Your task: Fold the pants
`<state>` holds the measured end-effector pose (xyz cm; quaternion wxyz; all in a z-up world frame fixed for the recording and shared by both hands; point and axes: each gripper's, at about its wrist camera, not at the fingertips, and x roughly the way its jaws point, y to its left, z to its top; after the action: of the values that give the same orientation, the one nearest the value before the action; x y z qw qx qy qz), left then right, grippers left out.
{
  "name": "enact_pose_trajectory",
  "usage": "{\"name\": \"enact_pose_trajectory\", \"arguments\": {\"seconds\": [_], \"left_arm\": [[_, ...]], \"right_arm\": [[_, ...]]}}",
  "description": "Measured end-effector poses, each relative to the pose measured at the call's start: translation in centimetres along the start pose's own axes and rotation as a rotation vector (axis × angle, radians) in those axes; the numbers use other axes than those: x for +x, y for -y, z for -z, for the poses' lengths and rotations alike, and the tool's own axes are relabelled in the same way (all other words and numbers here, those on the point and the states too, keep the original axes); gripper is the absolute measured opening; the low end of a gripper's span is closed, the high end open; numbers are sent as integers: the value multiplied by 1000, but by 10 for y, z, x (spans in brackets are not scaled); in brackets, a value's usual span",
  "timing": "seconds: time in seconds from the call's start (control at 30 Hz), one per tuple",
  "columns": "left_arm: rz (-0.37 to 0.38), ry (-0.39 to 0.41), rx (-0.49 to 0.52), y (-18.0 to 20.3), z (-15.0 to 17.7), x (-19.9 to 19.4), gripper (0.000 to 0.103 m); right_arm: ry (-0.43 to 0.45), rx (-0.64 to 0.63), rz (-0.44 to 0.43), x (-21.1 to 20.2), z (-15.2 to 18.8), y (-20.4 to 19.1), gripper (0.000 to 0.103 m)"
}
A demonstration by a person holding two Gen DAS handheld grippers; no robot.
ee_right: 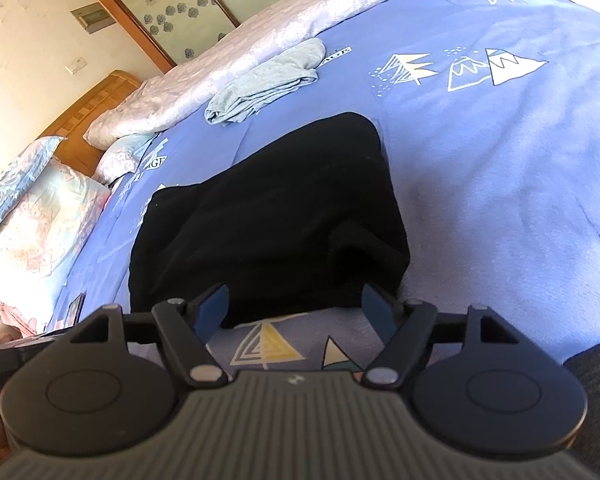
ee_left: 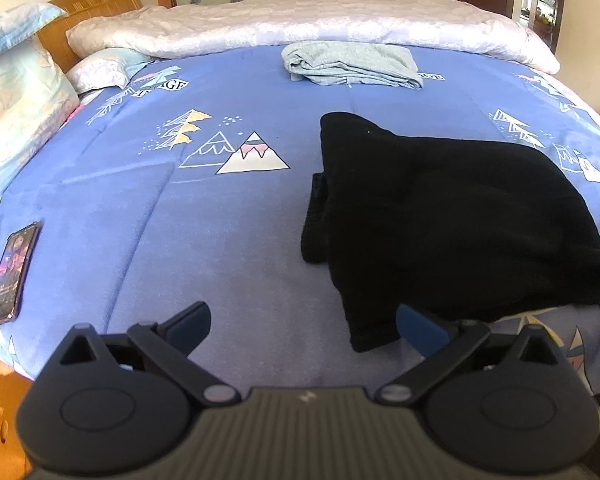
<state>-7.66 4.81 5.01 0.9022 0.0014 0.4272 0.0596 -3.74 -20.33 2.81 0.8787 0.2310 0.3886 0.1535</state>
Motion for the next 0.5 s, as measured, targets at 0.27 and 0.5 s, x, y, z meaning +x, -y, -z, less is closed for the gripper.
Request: {"name": "enact_pose_trajectory", "arguments": {"seconds": [0.27, 0.5], "left_arm": [[11, 39, 26, 4, 0, -7, 103], [20, 80, 32, 9, 1, -13, 103]], "right_arm": [[28, -2, 10, -3, 0, -1, 81], [58, -35, 25, -4, 0, -3, 82]]}}
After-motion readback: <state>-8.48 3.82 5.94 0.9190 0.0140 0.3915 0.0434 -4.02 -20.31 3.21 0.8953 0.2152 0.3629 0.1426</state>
